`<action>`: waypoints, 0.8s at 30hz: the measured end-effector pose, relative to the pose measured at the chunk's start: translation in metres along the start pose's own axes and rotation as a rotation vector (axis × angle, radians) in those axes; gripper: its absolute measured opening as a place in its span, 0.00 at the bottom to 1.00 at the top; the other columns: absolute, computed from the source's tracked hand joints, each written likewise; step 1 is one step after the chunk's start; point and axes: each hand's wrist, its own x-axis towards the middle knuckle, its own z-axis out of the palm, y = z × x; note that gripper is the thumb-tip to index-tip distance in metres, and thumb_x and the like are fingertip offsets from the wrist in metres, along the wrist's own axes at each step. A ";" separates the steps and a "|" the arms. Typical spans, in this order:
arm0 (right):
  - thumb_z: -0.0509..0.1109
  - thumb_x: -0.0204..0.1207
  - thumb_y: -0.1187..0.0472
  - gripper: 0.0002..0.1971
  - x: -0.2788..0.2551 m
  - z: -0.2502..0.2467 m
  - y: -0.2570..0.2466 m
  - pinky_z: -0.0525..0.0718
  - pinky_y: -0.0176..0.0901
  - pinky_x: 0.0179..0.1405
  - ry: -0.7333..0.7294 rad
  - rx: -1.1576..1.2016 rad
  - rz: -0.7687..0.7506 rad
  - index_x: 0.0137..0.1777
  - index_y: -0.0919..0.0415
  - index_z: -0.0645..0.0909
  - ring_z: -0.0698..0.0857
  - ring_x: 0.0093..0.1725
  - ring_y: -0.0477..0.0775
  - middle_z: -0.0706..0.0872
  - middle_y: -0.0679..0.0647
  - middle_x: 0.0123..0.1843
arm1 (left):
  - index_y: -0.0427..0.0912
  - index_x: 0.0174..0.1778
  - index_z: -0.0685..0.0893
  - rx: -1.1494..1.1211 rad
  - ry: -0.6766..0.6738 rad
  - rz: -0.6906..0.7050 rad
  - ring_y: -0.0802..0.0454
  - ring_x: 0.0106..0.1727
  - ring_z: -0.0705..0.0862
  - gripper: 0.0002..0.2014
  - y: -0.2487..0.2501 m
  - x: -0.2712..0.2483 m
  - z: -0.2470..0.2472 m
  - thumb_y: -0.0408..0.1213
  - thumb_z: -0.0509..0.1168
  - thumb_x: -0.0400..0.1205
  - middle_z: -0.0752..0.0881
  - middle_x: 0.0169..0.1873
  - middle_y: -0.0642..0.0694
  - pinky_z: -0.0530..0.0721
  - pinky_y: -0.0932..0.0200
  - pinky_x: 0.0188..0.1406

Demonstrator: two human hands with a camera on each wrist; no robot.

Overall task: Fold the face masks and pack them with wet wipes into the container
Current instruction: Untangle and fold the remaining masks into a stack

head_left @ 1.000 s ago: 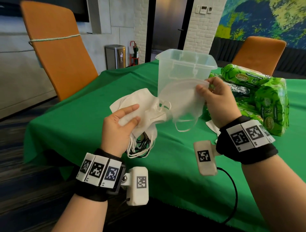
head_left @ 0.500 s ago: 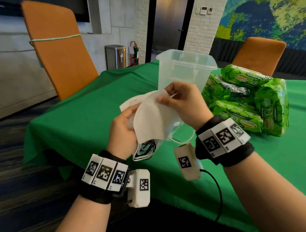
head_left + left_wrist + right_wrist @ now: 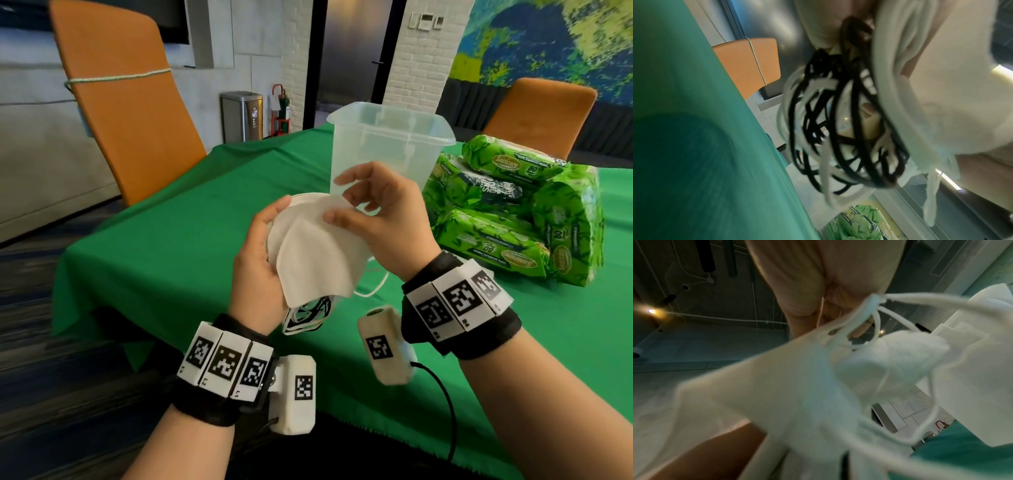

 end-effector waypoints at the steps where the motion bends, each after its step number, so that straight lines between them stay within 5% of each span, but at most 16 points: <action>1: 0.81 0.61 0.68 0.20 0.000 0.000 0.001 0.72 0.26 0.37 -0.053 0.013 0.026 0.47 0.50 0.78 0.77 0.33 0.40 0.80 0.45 0.33 | 0.61 0.56 0.76 -0.028 0.006 -0.005 0.59 0.52 0.85 0.19 0.000 0.000 0.001 0.43 0.68 0.70 0.86 0.49 0.59 0.83 0.53 0.56; 6: 0.80 0.62 0.67 0.08 -0.002 -0.003 0.005 0.70 0.24 0.38 -0.174 -0.139 -0.002 0.38 0.55 0.86 0.76 0.36 0.41 0.79 0.44 0.35 | 0.67 0.55 0.81 0.093 0.021 0.073 0.52 0.55 0.85 0.26 -0.006 -0.002 -0.006 0.35 0.75 0.66 0.87 0.54 0.55 0.83 0.43 0.59; 8: 0.80 0.63 0.66 0.09 -0.004 -0.007 0.006 0.70 0.22 0.42 -0.210 -0.076 -0.039 0.34 0.53 0.85 0.79 0.40 0.36 0.82 0.43 0.39 | 0.67 0.53 0.82 0.115 0.019 0.090 0.57 0.54 0.85 0.24 -0.008 0.000 -0.009 0.35 0.75 0.66 0.87 0.52 0.59 0.84 0.52 0.56; 11: 0.78 0.62 0.63 0.07 -0.006 -0.012 0.009 0.75 0.26 0.50 -0.285 0.039 -0.068 0.34 0.52 0.82 0.83 0.43 0.36 0.87 0.45 0.43 | 0.51 0.48 0.82 0.085 -0.008 0.078 0.68 0.46 0.85 0.21 -0.007 0.000 -0.010 0.19 0.72 0.70 0.88 0.42 0.63 0.82 0.69 0.47; 14: 0.78 0.63 0.68 0.06 -0.009 -0.016 0.011 0.80 0.32 0.52 -0.308 0.088 -0.074 0.37 0.60 0.85 0.85 0.42 0.44 0.88 0.49 0.40 | 0.47 0.43 0.85 0.103 -0.047 0.021 0.64 0.41 0.86 0.18 -0.004 -0.002 -0.011 0.16 0.68 0.73 0.90 0.35 0.60 0.84 0.66 0.45; 18: 0.77 0.65 0.71 0.10 -0.009 -0.016 0.014 0.81 0.31 0.45 -0.257 0.135 -0.053 0.33 0.55 0.82 0.84 0.38 0.40 0.87 0.42 0.32 | 0.49 0.47 0.86 0.102 -0.035 -0.024 0.60 0.43 0.86 0.16 -0.006 -0.001 -0.008 0.21 0.70 0.74 0.90 0.41 0.55 0.84 0.61 0.51; 21: 0.75 0.67 0.75 0.13 -0.005 -0.016 0.016 0.77 0.27 0.37 -0.177 0.173 -0.004 0.32 0.56 0.79 0.80 0.32 0.34 0.85 0.37 0.28 | 0.51 0.46 0.86 0.121 -0.026 -0.021 0.60 0.41 0.85 0.13 -0.004 -0.001 -0.007 0.29 0.73 0.71 0.90 0.36 0.59 0.84 0.64 0.45; 24: 0.73 0.68 0.76 0.14 0.000 -0.021 0.018 0.77 0.28 0.33 -0.082 0.216 0.032 0.32 0.57 0.77 0.78 0.29 0.35 0.84 0.39 0.27 | 0.49 0.46 0.86 0.154 0.005 -0.046 0.65 0.38 0.85 0.11 0.000 0.000 -0.011 0.37 0.65 0.69 0.89 0.35 0.60 0.80 0.72 0.40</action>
